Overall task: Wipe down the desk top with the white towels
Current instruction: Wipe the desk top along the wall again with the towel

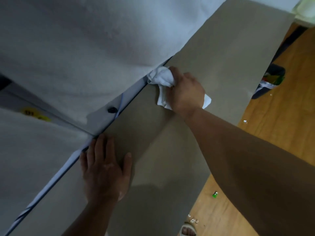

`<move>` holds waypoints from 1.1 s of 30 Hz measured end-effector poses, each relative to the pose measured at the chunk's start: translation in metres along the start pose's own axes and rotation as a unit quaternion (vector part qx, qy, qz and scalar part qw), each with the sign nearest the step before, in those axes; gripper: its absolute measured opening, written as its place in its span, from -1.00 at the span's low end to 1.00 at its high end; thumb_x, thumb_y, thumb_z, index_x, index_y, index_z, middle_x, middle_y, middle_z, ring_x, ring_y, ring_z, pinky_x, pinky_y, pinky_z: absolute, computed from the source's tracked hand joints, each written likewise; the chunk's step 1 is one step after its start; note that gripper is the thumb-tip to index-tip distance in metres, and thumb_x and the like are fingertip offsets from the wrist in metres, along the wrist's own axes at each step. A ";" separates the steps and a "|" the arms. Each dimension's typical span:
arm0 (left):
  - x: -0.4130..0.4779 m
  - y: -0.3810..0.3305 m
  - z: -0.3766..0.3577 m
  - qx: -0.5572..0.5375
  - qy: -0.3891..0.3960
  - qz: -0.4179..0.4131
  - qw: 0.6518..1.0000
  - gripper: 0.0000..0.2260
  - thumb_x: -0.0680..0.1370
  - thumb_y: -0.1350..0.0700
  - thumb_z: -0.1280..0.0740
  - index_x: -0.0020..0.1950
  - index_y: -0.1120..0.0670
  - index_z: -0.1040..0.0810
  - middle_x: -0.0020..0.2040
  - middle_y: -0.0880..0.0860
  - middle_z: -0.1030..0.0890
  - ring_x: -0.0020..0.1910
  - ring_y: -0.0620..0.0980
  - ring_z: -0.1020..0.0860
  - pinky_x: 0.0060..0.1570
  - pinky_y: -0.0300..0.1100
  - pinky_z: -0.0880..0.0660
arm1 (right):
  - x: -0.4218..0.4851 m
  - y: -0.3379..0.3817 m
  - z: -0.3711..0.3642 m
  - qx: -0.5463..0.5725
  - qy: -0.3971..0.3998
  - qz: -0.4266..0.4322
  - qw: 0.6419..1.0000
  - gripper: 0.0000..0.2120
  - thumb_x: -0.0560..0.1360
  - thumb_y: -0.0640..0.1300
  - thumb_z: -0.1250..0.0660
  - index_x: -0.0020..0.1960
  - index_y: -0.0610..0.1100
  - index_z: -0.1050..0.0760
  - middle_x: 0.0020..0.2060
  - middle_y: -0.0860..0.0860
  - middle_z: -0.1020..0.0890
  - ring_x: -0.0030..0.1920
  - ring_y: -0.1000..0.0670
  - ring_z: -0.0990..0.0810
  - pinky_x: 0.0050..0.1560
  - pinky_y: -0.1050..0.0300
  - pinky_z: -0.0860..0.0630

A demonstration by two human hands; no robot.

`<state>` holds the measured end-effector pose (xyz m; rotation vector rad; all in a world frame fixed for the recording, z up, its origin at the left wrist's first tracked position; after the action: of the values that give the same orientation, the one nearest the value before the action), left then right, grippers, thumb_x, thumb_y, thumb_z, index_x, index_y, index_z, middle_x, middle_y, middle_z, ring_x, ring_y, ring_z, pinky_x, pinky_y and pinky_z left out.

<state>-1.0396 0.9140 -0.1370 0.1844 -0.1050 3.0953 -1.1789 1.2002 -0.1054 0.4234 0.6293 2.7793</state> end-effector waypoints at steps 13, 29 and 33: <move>-0.002 -0.009 0.007 -0.031 -0.033 -0.062 0.997 -0.46 0.59 -0.13 -0.19 0.44 0.18 -0.51 0.43 0.31 -0.48 0.45 0.37 -0.41 0.44 0.41 -0.27 | -0.195 0.029 0.039 0.033 0.039 0.169 0.984 -0.48 0.47 0.01 -0.30 0.43 0.06 -0.44 0.15 -0.06 -0.66 0.05 -0.10 -0.62 0.11 -0.05 -0.58; 0.028 -0.044 -0.010 0.001 0.036 -0.077 0.996 -0.38 0.61 -0.26 -0.08 0.59 -0.01 -0.40 0.58 0.21 -0.38 0.58 0.25 -0.31 0.53 0.35 -0.19 | 0.013 -0.072 0.040 -0.003 0.001 0.057 0.998 -0.43 0.48 0.07 -0.36 0.48 0.16 -0.38 0.08 -0.12 -0.61 0.11 -0.28 -0.59 0.09 -0.15 -0.56; 0.030 -0.045 -0.010 -0.002 0.030 -0.076 0.997 -0.38 0.59 -0.25 -0.11 0.59 -0.01 -0.41 0.58 0.20 -0.39 0.57 0.25 -0.32 0.51 0.36 -0.22 | 0.035 -0.076 0.037 -0.002 -0.013 0.063 0.998 -0.46 0.48 0.11 -0.32 0.46 0.12 -0.42 0.06 -0.15 -0.62 0.07 -0.29 -0.61 0.07 -0.13 -0.53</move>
<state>-1.0687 0.9607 -0.1399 0.0939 -0.0903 2.9459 -1.1845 1.2916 -0.1003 0.5147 0.6122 2.8888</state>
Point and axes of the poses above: each hand's wrist, its own x-axis towards the middle knuckle, its own z-axis out of the back of the hand, y = z × x, the point moved 9 cm from there along x, towards the middle knuckle
